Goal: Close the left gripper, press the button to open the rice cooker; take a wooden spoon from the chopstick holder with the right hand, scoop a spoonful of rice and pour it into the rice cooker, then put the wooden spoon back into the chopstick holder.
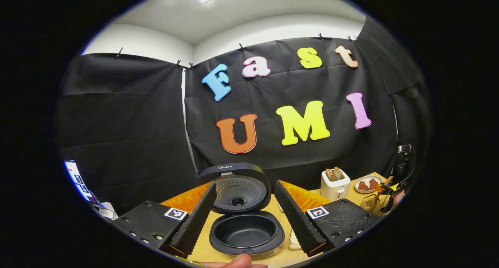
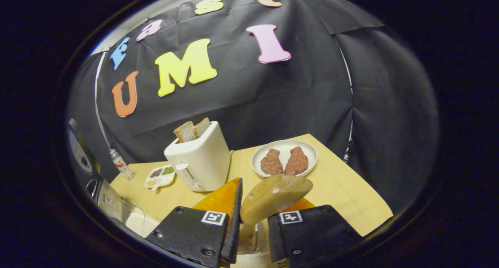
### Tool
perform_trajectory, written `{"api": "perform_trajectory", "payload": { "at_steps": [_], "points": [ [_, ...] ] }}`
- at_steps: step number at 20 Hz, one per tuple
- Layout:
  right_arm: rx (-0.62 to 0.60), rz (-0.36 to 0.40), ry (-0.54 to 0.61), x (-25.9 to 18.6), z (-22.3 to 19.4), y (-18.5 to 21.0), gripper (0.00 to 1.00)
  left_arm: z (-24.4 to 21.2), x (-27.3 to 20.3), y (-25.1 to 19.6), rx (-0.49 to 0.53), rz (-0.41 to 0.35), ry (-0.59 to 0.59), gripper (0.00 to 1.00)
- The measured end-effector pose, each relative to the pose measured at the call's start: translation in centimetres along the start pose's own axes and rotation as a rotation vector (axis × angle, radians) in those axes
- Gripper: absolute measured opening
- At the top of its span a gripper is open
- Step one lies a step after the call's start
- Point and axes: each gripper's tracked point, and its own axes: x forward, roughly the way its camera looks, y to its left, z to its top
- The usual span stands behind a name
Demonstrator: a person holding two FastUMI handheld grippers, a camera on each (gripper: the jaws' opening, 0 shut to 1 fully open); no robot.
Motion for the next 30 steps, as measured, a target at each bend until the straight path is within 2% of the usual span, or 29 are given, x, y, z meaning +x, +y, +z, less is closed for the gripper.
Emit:
{"api": "perform_trajectory", "payload": {
  "at_steps": [1,7,13,18,24,30],
  "points": [
    [-0.008,0.000,0.001,-0.1,-0.1,0.1,0.33,0.0,-0.1,0.0,-0.004,-0.004,-0.001,0.95],
    [-0.094,-0.004,-0.026,-1.2,2.0,1.8,0.31,-0.2,-0.2,1.0,-0.002,0.009,-0.001,0.95],
    [-0.270,-0.020,-0.114,-4.9,9.9,5.6,0.31,-1.4,-0.3,2.8,-0.004,0.021,0.021,0.95],
    [-0.376,-0.002,-0.172,-8.6,15.3,11.3,0.31,-1.7,-0.8,5.0,0.018,0.034,0.012,0.95],
    [-0.375,0.093,-0.158,-11.0,14.4,20.0,0.31,-2.5,-1.1,7.3,-0.002,0.043,0.011,0.95],
    [-0.352,0.150,-0.118,-10.1,7.9,25.6,0.31,-3.6,-1.5,8.5,-0.012,0.052,0.033,0.95]
  ]
}}
